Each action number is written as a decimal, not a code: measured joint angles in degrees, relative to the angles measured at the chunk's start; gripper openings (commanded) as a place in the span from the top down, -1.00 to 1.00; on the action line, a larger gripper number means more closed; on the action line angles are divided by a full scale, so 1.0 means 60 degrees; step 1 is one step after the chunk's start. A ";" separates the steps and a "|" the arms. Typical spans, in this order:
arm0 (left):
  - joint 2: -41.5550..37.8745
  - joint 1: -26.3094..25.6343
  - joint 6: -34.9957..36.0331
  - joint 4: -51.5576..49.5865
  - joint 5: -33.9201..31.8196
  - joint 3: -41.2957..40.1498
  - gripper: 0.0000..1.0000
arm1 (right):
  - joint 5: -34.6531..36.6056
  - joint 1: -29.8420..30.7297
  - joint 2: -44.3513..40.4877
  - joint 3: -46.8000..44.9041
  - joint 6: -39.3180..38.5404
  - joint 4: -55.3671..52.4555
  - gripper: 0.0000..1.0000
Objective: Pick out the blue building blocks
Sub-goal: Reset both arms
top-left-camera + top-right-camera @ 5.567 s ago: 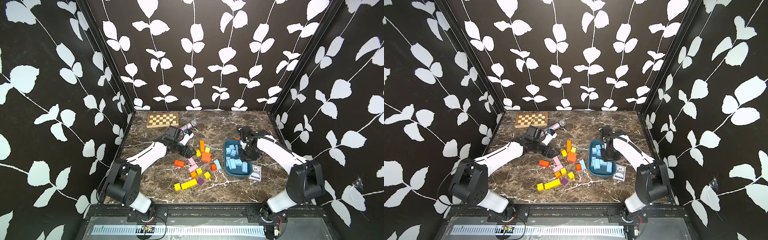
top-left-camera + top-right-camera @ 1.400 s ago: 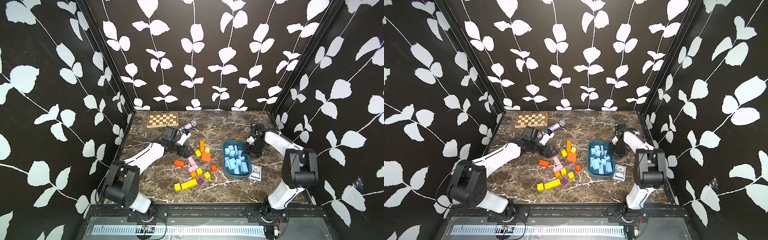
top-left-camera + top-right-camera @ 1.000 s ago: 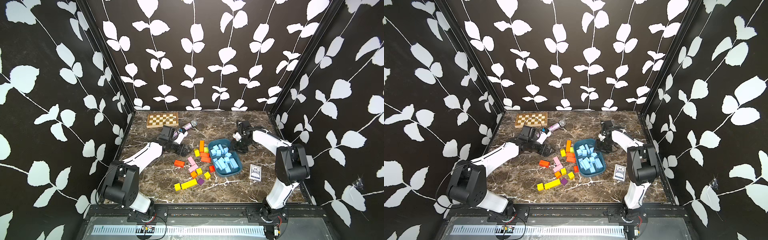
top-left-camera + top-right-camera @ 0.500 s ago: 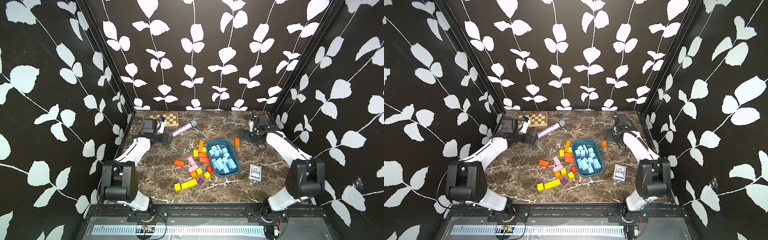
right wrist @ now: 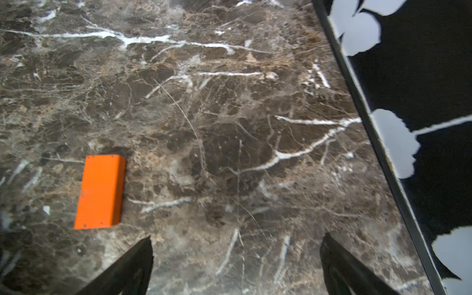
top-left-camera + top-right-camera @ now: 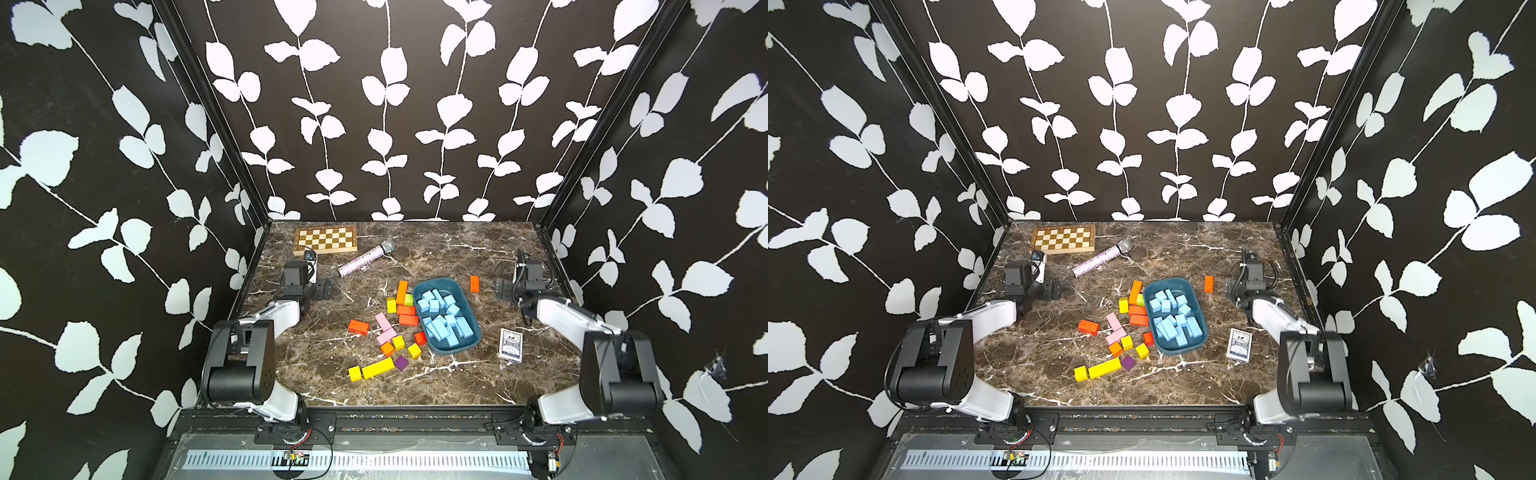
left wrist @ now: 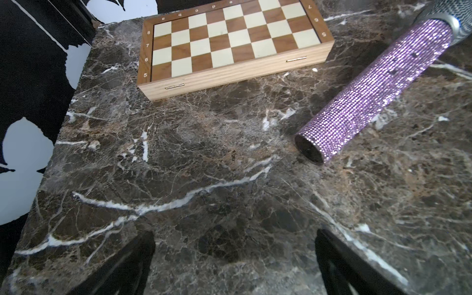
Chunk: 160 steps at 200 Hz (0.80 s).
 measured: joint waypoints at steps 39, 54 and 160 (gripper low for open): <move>0.0080 -0.0029 -0.0047 0.3424 -0.0433 -0.2149 -0.98 | 0.0186 0.0000 -0.0025 -0.0984 -0.0215 0.1792 -0.98; 0.0331 -0.0109 -0.0127 0.4408 -0.0885 -0.2914 -0.98 | 0.0084 0.0000 0.0226 -0.1064 -0.0382 0.2368 -0.98; 0.0437 -0.0321 -0.0259 0.5748 -0.1978 -0.2900 -0.98 | 0.0423 0.0025 0.1137 -0.3257 -0.0885 0.7009 -0.98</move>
